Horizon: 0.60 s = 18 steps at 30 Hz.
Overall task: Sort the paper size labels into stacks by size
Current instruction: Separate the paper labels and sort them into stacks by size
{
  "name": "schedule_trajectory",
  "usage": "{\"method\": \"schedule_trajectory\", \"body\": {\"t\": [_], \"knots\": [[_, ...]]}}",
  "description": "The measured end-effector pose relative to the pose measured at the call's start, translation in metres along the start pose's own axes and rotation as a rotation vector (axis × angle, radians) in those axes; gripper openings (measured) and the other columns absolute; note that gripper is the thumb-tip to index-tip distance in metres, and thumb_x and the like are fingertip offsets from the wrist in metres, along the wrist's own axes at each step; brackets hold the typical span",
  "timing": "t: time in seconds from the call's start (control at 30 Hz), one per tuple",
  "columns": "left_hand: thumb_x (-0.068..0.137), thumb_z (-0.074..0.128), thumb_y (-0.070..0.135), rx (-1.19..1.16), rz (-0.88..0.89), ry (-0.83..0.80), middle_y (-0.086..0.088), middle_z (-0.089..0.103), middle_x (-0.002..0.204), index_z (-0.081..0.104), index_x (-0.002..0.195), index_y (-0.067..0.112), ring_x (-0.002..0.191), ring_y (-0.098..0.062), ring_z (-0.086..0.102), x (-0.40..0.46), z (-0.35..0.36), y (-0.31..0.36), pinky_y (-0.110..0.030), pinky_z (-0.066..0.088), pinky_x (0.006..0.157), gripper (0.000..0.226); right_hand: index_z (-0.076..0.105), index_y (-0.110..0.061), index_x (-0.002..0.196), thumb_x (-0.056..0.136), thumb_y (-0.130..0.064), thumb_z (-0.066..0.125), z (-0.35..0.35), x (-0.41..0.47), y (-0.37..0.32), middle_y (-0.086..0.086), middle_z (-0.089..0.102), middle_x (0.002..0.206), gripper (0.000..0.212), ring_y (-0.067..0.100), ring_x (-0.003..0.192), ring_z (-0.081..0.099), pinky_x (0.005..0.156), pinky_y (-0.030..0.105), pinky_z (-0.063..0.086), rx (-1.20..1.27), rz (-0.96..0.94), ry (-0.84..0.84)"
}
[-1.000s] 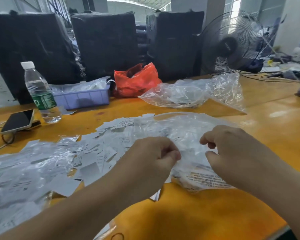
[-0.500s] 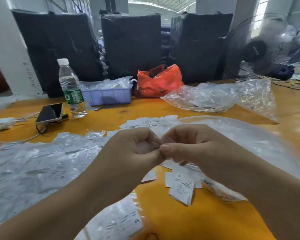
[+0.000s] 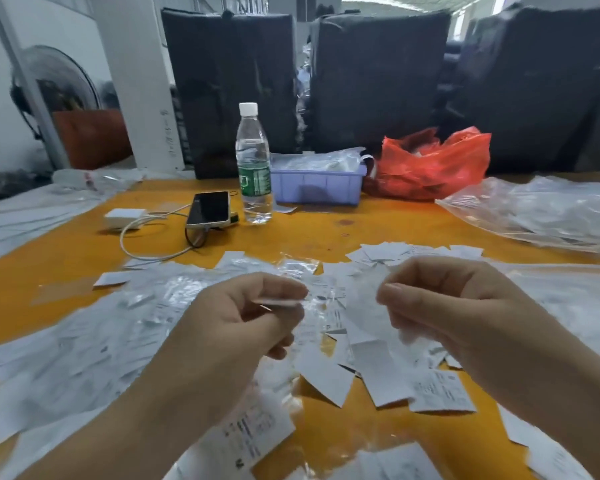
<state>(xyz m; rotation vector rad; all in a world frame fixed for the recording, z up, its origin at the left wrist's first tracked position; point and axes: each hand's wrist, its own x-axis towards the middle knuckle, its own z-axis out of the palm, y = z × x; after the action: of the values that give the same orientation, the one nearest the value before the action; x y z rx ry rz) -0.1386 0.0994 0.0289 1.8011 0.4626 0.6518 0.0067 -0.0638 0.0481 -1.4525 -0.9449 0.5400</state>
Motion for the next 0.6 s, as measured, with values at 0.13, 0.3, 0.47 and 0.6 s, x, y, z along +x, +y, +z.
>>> {"method": "schedule_trajectory", "body": {"t": [0.13,0.3,0.47,0.6], "knots": [[0.060,0.069,0.049,-0.246,-0.035,-0.033,-0.001,0.069,0.069,0.080,0.081,0.023,0.054,-0.012,0.060,0.002,0.002,0.003,-0.020,0.050,0.052,0.034,0.074,-0.014,0.072,0.067,-0.027,0.084,0.000,-0.006,0.004,0.005,0.063,0.062,0.017,0.013,0.058,0.056,0.055,0.017,0.046,0.000,0.037,0.007],[0.049,0.068,0.050,-0.506,-0.298,-0.116,-0.014,0.066,0.062,0.078,0.073,0.004,0.044,-0.018,0.057,0.000,0.018,-0.004,-0.028,0.047,0.040,0.052,0.074,-0.018,0.068,0.067,-0.027,0.069,0.008,-0.011,0.006,0.002,0.064,0.061,0.010,0.011,0.057,0.056,0.056,0.016,0.045,0.026,0.069,-0.020],[0.053,0.065,0.046,-0.535,-0.343,-0.173,-0.018,0.067,0.065,0.077,0.074,0.000,0.046,-0.022,0.058,0.001,0.018,-0.001,-0.031,0.049,0.043,0.052,0.073,-0.017,0.065,0.066,-0.027,0.068,0.005,-0.014,0.005,0.007,0.068,0.067,0.011,0.013,0.057,0.058,0.056,0.017,0.046,0.063,0.094,-0.012],[0.069,0.070,-0.004,-0.365,-0.260,-0.186,-0.006,0.070,0.067,0.079,0.075,0.013,0.048,-0.019,0.058,-0.003,0.018,0.003,-0.028,0.051,0.046,0.020,0.072,-0.016,0.064,0.067,-0.024,0.067,0.003,-0.016,0.003,0.013,0.071,0.073,0.009,0.016,0.057,0.059,0.056,0.018,0.048,0.116,0.104,-0.016]]}}
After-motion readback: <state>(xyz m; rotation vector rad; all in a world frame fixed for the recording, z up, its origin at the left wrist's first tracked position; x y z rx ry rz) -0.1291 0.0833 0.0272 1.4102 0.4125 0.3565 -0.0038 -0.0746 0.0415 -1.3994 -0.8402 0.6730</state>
